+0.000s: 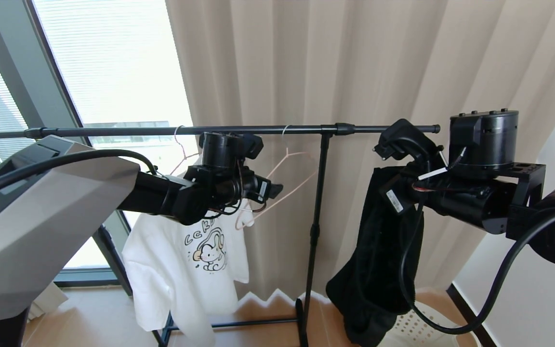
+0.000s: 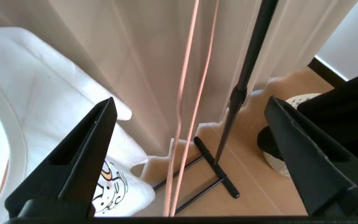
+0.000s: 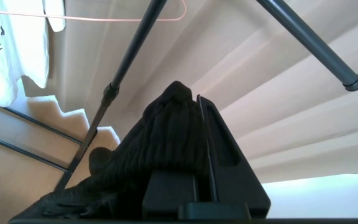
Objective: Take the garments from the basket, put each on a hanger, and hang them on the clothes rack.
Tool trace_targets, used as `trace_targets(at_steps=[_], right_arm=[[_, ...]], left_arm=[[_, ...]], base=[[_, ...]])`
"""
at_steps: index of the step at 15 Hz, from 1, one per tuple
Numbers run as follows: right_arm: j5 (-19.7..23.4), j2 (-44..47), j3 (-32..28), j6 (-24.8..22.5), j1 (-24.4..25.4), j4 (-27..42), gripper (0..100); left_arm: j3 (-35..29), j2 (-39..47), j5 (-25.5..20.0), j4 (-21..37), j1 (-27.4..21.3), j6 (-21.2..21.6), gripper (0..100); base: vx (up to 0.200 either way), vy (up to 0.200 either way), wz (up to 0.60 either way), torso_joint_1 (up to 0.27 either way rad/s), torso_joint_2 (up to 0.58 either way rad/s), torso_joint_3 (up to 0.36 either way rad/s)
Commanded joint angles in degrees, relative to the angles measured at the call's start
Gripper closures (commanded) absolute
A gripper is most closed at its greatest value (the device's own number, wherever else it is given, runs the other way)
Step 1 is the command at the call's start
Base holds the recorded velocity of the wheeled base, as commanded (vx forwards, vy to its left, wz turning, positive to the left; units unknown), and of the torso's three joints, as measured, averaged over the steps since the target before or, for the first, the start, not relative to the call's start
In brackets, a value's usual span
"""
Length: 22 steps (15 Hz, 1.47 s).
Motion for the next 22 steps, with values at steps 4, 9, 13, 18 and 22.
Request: trace_targets(at_steps=[4, 9, 13, 18, 22], right_arm=[[0.04, 0.17, 0.10, -0.01, 0.03, -0.03, 100], [0.04, 0.17, 0.10, -0.01, 0.03, -0.03, 100], [-0.05, 0.88, 0.01, -0.01, 0.03, -0.03, 100], [-0.05, 1.05, 0.10, -0.01, 0.03, -0.03, 100], [-0.05, 1.40, 0.10, -0.01, 0.11, -0.03, 100]], left_arm=[[-3.28, 5.64, -0.59, -0.21, 0.31, -0.38, 0], [-6.54, 9.33, -0.06, -0.38, 0.05, -0.73, 0], [-9.17, 11.44, -0.06, -0.30, -0.13, -1.96, 0], [-9.52, 12.41, -0.06, -0.30, -0.13, -2.05, 0], [-9.61, 12.58, -0.06, -0.38, -0.13, -2.05, 100]], base=[[0.000, 0.000, 0.00, 0.000, 0.00, 0.000], [0.000, 0.000, 0.00, 0.000, 0.00, 0.000], [0.000, 0.000, 0.00, 0.000, 0.00, 0.000], [0.000, 0.000, 0.00, 0.000, 0.00, 0.000], [0.000, 0.000, 0.00, 0.000, 0.00, 0.000]])
